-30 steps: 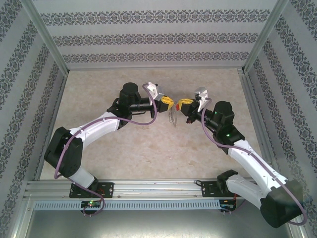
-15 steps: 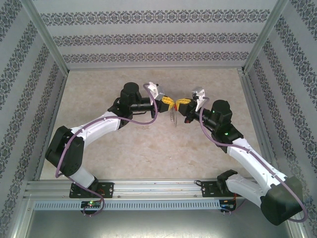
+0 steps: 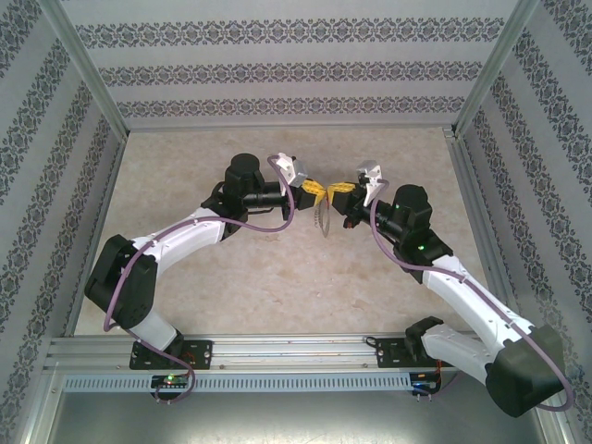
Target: Put the keys on the keyring
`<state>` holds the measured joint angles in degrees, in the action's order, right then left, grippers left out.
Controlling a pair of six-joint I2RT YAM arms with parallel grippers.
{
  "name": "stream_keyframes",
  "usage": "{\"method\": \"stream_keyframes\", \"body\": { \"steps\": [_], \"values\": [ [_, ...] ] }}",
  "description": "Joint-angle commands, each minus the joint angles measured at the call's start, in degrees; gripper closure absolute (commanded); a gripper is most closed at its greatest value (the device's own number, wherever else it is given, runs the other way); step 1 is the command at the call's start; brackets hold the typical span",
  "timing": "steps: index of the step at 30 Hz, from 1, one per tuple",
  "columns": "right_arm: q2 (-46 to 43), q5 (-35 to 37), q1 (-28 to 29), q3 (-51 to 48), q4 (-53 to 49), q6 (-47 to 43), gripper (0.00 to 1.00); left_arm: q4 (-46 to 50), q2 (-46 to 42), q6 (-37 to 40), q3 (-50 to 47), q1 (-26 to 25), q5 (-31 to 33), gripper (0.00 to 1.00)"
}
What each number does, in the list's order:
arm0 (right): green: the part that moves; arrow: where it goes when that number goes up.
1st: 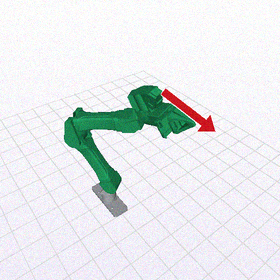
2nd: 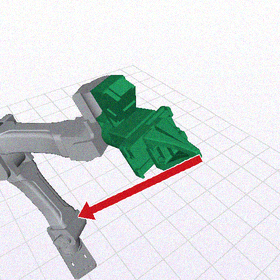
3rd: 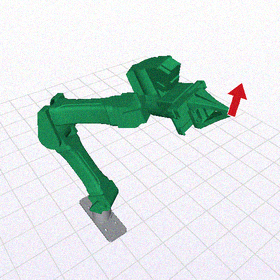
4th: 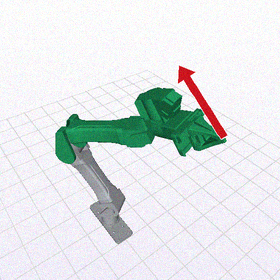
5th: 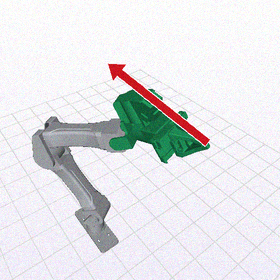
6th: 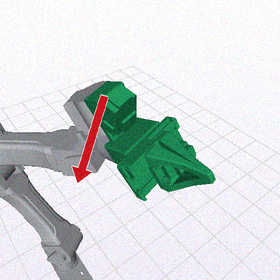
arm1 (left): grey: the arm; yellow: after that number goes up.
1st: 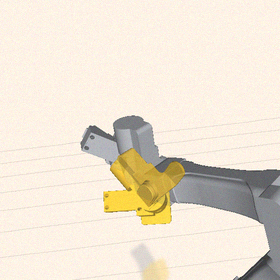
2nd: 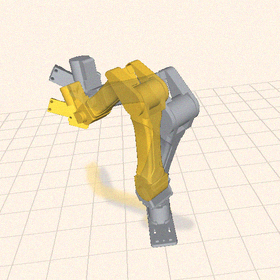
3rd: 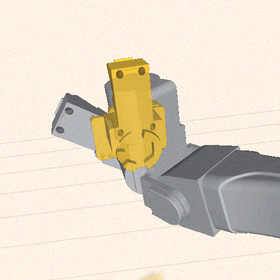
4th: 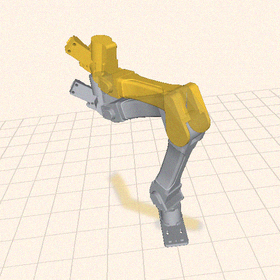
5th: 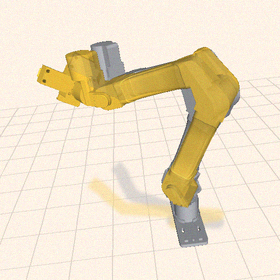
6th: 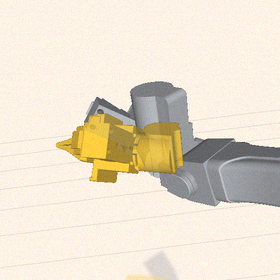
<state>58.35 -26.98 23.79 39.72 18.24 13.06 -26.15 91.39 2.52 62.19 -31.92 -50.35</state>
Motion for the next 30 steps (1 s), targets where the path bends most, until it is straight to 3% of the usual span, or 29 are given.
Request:
{"method": "stream_keyframes", "body": {
  "steps": [1,12,30],
  "values": [
    [0.2,0.6,-1.0,0.6,0.4,-0.8,1.00,-2.5,-1.1,-0.6,1.3,-1.2,-0.9,1.00],
    [-1.5,-0.4,-4.5,-2.3,0.4,1.2,1.00,-4.3,-2.0,-0.9,0.5,-1.2,0.1,1.00],
    [1.3,-8.2,-5.8,-2.3,0.8,3.9,1.00,-9.4,-1.7,-3.4,-0.1,-1.1,0.5,1.00]
  ]
}}
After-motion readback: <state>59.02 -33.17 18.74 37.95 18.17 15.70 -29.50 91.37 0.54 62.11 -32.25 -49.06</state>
